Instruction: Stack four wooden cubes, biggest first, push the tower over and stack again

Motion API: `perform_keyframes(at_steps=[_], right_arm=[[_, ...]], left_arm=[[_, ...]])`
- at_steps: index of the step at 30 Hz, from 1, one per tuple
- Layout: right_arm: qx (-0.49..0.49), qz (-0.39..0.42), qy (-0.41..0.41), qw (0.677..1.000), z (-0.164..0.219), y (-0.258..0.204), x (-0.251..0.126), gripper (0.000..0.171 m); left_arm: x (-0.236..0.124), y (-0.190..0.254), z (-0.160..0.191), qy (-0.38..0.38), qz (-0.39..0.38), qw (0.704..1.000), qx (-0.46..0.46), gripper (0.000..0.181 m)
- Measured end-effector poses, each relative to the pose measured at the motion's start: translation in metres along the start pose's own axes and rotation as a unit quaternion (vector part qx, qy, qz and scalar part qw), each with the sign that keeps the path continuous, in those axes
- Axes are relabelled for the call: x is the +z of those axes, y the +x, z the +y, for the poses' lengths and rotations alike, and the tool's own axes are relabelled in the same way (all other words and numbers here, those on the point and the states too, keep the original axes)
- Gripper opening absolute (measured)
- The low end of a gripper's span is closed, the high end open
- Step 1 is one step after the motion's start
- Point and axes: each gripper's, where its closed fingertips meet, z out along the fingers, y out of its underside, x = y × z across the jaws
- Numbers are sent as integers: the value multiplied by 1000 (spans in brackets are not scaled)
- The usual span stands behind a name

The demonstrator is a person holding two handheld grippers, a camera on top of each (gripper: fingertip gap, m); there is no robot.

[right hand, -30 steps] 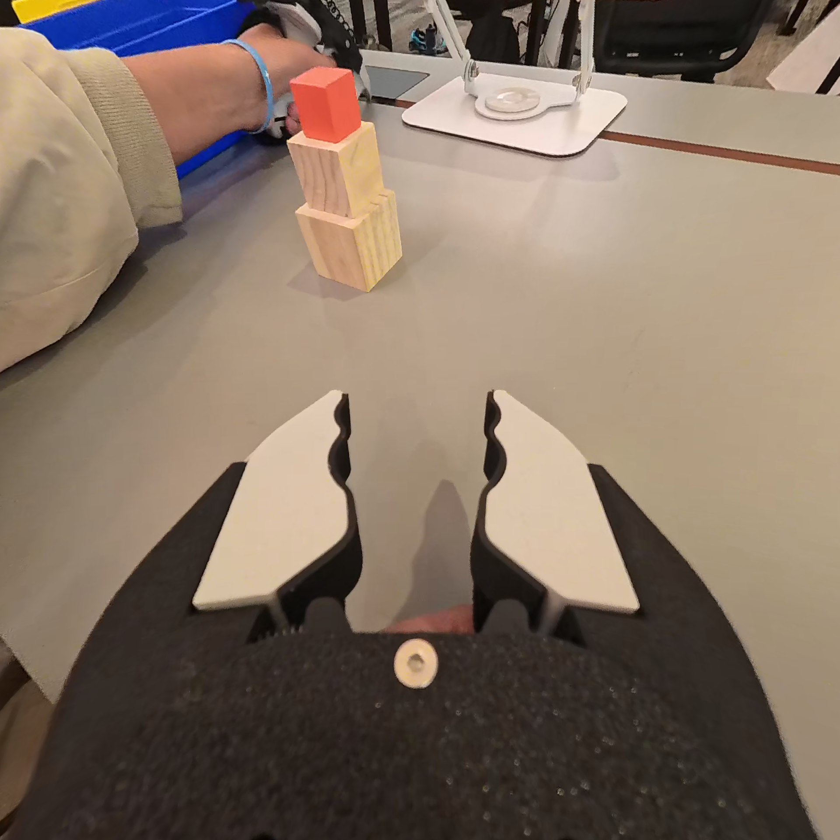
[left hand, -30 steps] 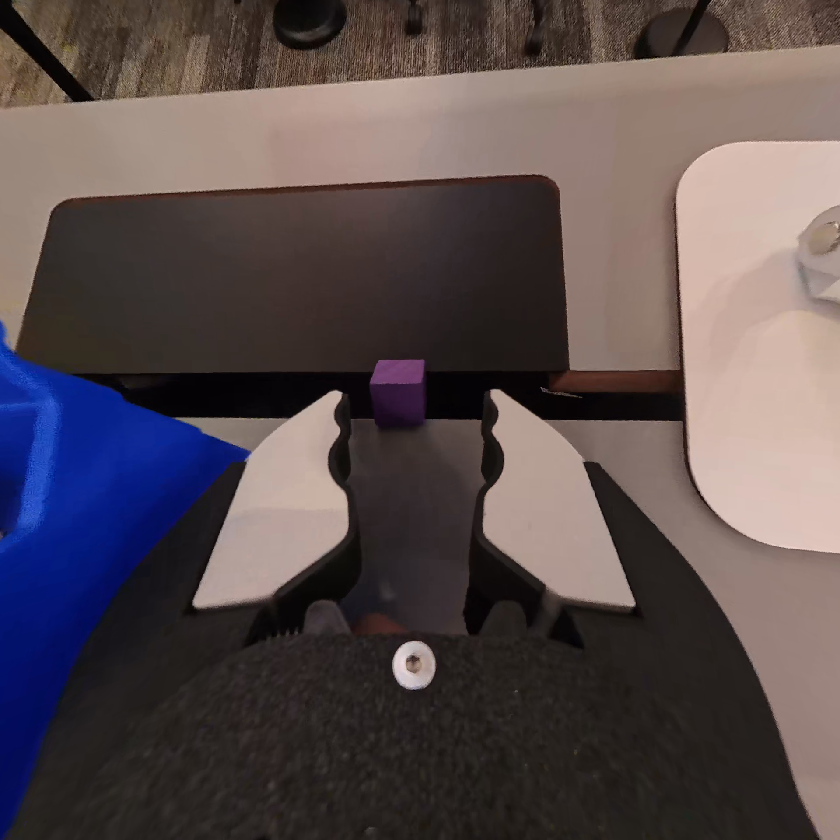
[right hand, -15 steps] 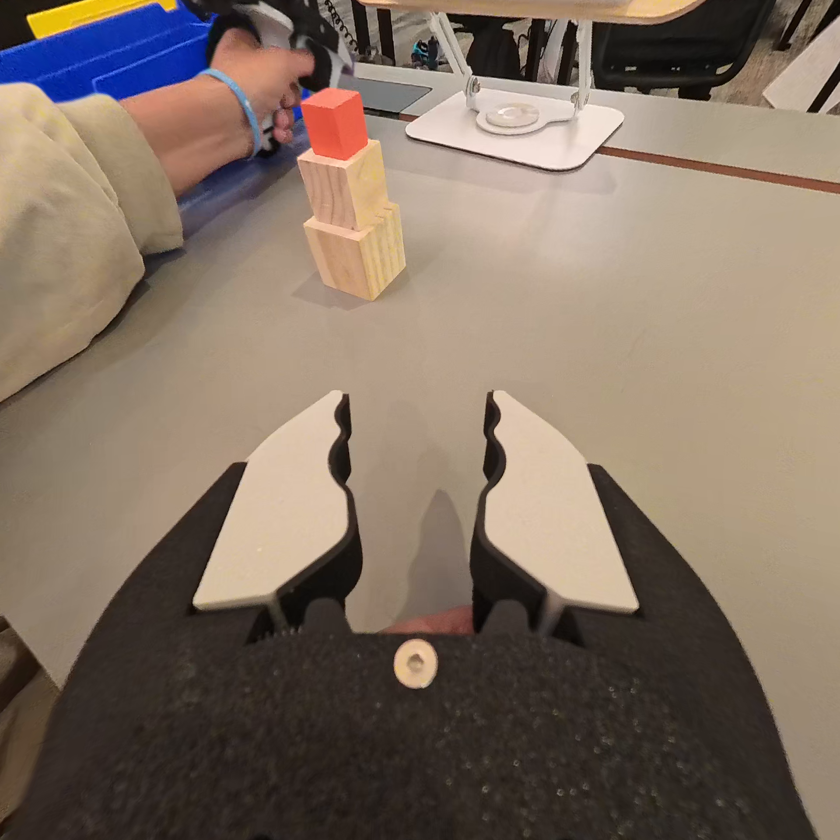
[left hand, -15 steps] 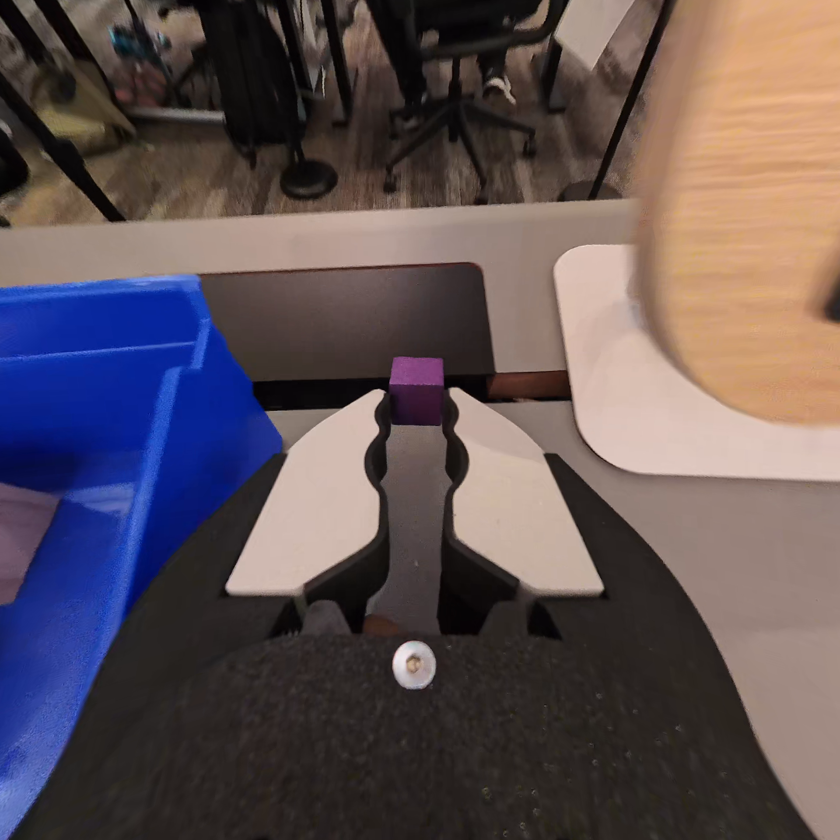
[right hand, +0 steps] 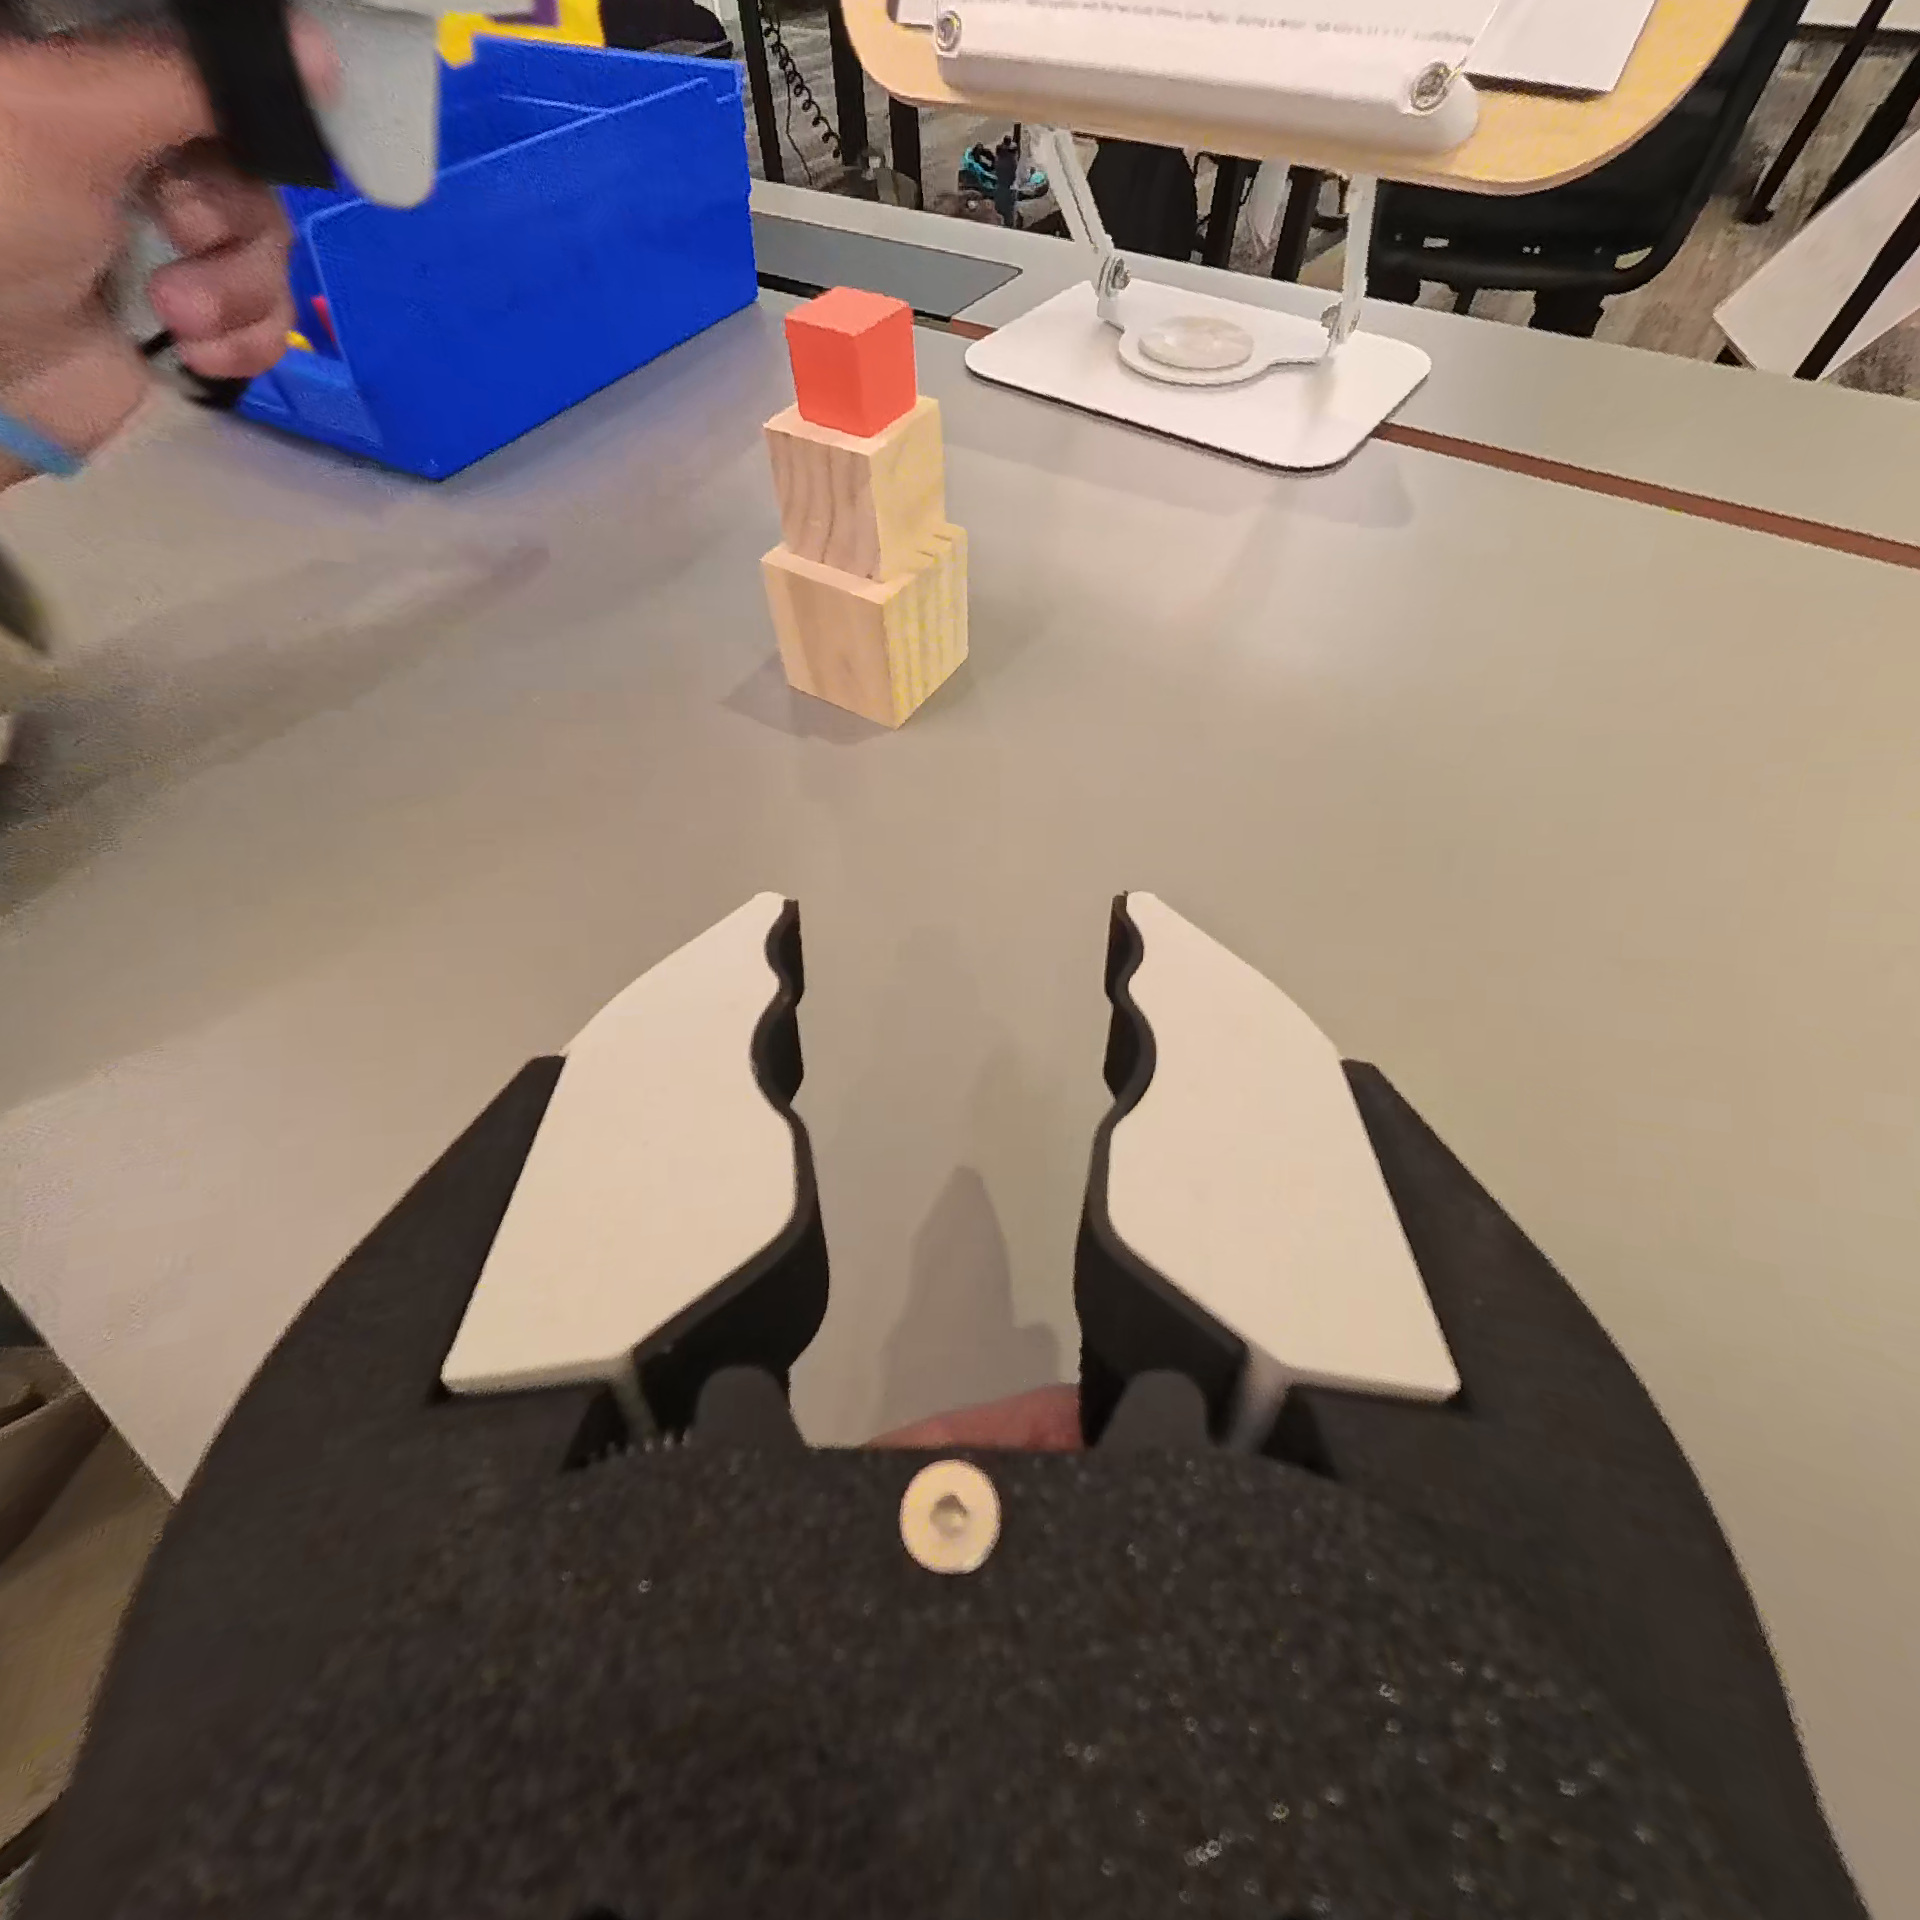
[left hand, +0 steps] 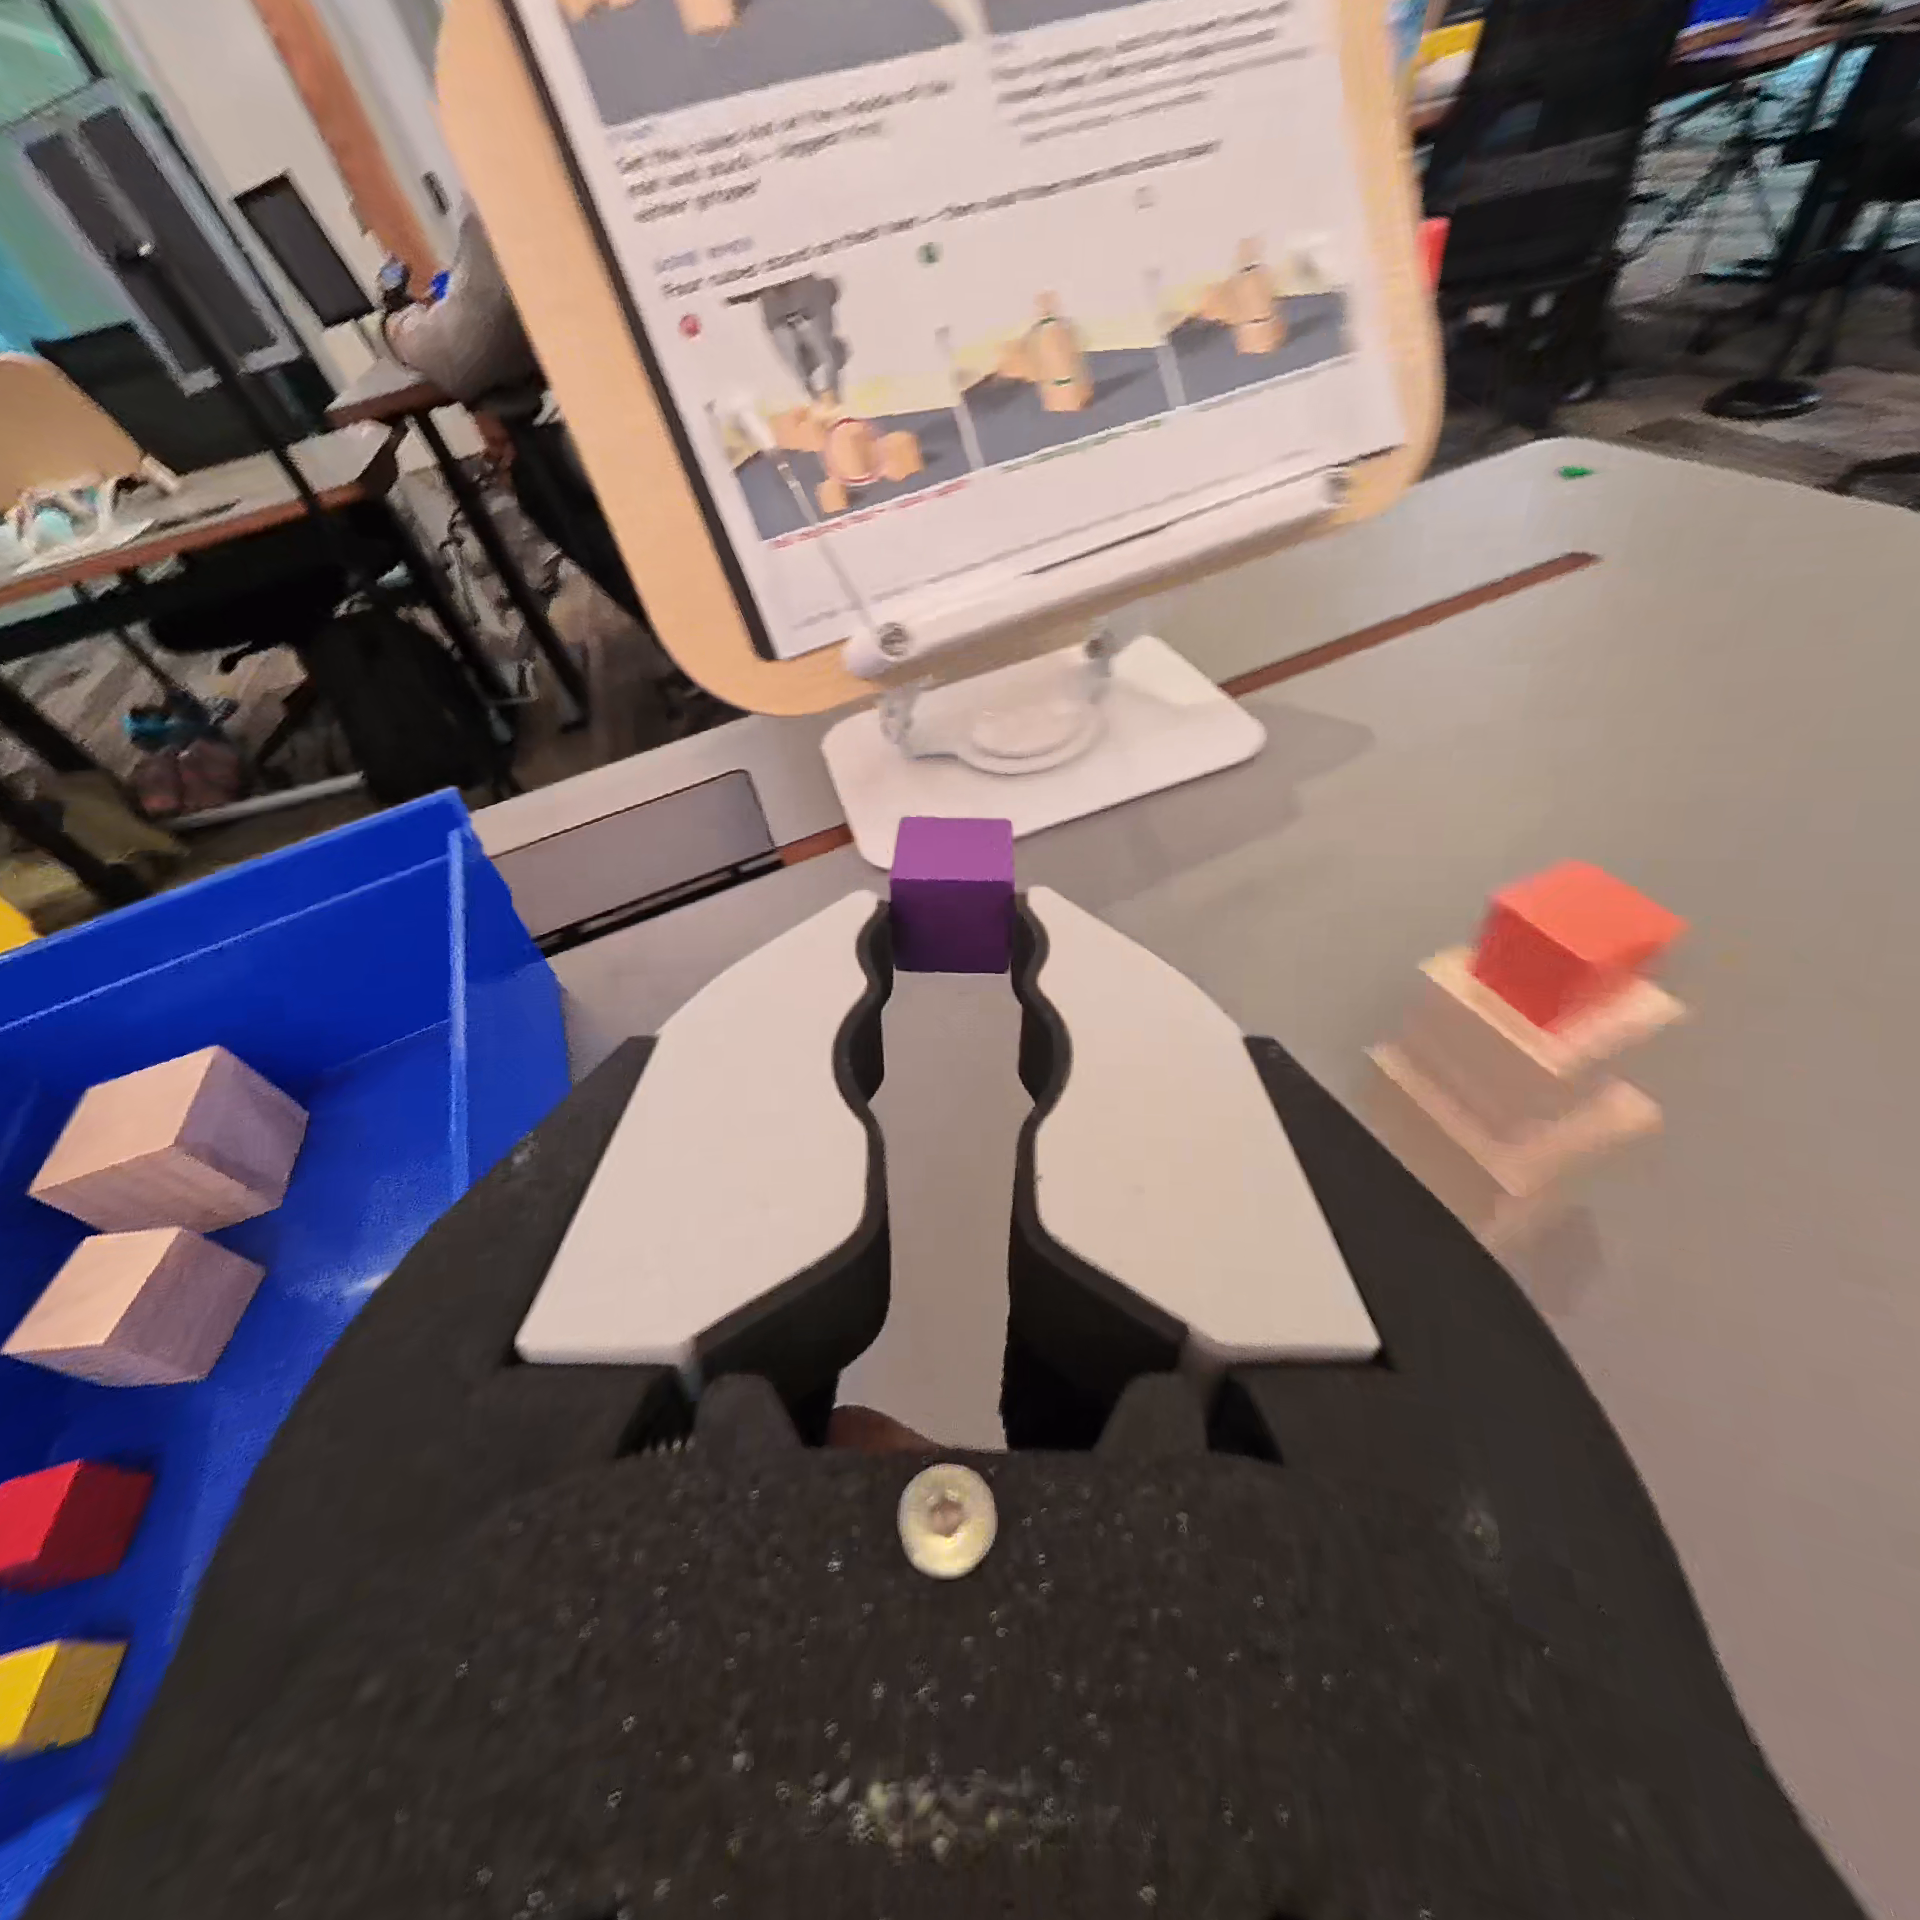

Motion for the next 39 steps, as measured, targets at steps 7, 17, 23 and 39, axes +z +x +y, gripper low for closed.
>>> perform_keyframes(at_steps=[7,17,23,39], right_arm=[[-5,1,-4,1000,1,-3,1,56],[-7,0,-3,1000,0,-2,0,56],[-6,0,-4,1000,1,0,0,56],[-3,-1,-11,1000,6,2,3,56]], left_arm=[[-46,44,11,8,99,995,18,21],[6,120,-20,-68,416,895,147,21],[16,137,-8,-92,491,856,136,21],[29,142,9,-91,523,840,106,21]])
